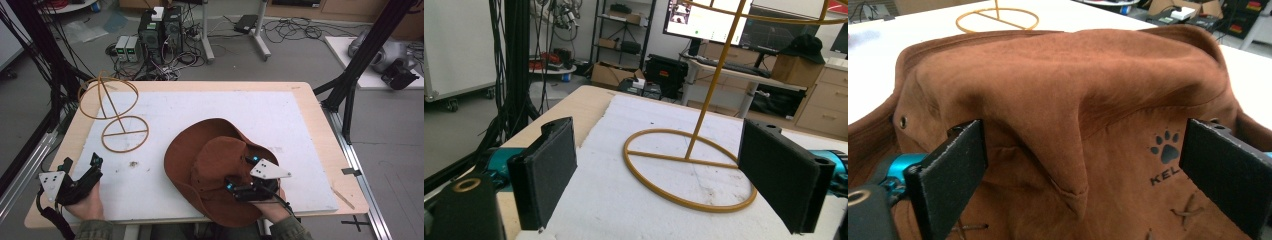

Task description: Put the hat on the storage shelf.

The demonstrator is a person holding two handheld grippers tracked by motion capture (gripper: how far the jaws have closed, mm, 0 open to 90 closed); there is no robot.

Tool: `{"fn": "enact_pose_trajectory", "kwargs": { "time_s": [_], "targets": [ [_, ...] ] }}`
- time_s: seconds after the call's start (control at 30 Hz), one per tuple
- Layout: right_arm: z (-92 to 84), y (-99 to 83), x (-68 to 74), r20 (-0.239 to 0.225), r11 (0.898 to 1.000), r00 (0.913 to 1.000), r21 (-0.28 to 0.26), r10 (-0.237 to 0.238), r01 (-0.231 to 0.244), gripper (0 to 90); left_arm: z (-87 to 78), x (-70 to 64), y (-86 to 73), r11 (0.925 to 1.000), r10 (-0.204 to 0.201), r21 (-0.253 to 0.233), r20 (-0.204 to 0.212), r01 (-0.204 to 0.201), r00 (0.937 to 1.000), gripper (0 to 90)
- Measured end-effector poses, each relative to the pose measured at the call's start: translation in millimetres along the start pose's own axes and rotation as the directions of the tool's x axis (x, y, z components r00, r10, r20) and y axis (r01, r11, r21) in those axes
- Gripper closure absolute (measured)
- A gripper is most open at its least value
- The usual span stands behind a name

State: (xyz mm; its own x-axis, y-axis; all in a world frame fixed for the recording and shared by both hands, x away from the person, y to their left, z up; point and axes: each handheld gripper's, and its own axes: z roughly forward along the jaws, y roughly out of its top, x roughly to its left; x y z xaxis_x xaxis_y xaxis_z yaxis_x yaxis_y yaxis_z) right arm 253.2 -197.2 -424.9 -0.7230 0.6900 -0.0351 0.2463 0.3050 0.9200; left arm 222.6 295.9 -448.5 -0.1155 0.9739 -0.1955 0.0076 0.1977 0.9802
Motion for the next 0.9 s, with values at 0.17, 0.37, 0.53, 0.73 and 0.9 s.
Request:
{"fn": "enact_pose_trajectory", "kwargs": {
  "time_s": [0.17,0.37,0.53,0.73,0.9],
  "targets": [
    [6.8,1.1,0.3,0.01,1.0,0.9999,-0.005,0.011,-0.011,4.8,0.6,0.7,-0.4,1.0,-0.005,-0.001,-0.002,0.005,1.0,16.2],
    [12.8,-2.7,2.4,0.021,0.999,0.9996,-0.041,0.02,-0.019,17.7,0.2,2.5,-0.3,0.9999,-0.011,-0.003,-0.004,0.011,0.9999,16.3],
    [14.5,-2.9,9.8,0.008,0.999,0.9994,-0.028,-0.033,0.033,54.4,-0.1,3.6,-0.1,0.9999,-0.012,-0.001,-0.005,0.012,0.9999,16.3],
    [15.1,-0.7,10.6,0.009,1.0,0.9999,-0.004,0.012,-0.012,87.2,-0.6,3.5,0.2,0.9999,-0.016,-0.004,-0.001,0.016,0.9999,16.3],
    [10.1,0.0,8.6,0.027,0.998,0.9988,-0.052,0.041,-0.039,87.9,-0.7,4.0,0.4,0.9997,-0.021,-0.009,0.0,0.021,0.9998,16.3]
  ]
}}
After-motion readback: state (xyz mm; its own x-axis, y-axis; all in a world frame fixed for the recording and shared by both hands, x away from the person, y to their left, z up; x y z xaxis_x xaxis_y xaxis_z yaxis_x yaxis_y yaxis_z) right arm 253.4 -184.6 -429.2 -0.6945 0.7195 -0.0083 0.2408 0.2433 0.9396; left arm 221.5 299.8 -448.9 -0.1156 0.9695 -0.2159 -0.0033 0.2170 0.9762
